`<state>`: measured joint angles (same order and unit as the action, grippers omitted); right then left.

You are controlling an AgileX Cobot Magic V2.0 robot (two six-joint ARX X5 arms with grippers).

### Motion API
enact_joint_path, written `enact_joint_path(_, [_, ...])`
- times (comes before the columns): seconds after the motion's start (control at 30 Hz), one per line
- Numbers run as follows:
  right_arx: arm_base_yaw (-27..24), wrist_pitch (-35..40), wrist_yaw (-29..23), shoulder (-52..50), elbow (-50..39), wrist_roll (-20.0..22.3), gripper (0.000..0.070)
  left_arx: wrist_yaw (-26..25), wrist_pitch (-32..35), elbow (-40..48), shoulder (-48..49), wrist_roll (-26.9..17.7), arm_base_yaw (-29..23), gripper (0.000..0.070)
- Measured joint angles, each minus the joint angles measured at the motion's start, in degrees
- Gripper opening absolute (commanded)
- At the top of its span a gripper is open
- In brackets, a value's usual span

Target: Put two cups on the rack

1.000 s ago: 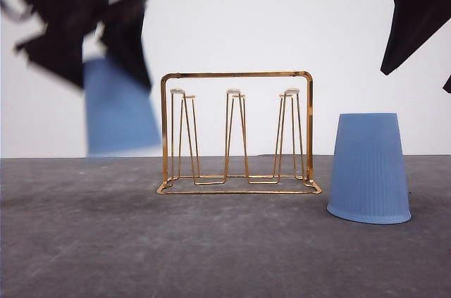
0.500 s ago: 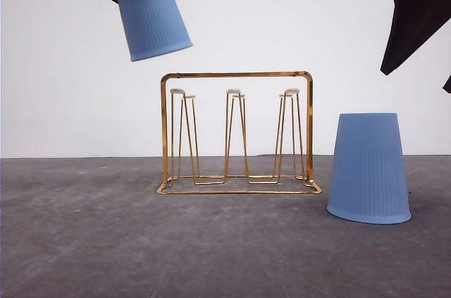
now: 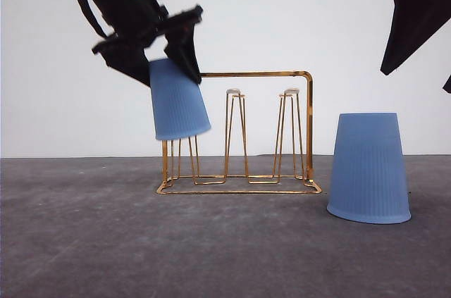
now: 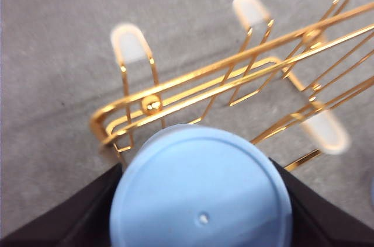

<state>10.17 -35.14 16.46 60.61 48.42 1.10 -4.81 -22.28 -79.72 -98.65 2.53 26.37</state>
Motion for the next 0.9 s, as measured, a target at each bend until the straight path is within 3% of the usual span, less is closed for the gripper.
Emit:
enact_joint_path(0.13, [0.0, -0.01, -0.01, -0.01, 0.0, 0.02, 0.0683, 0.01, -0.38, 0.0, -2.48, -0.13, 0.0, 0.044])
enact_joint_path(0.4, [0.0, -0.04, 0.01, -0.01, 0.0, 0.17, 0.0691, -0.01, -1.41, 0.0, -2.82, -0.18, 0.0, 0.0451])
enact_joint_path(0.53, [0.0, -0.45, 0.01, 0.01, 0.0, 0.23, 0.07, 0.01, -2.51, 0.0, -2.82, -0.19, 0.0, 0.0556])
enact_joint_path(0.9, [0.0, -0.85, 1.94, -0.01, 0.0, 0.66, 0.07, -1.31, -2.79, 0.0, -2.82, -0.21, 0.0, 0.0594])
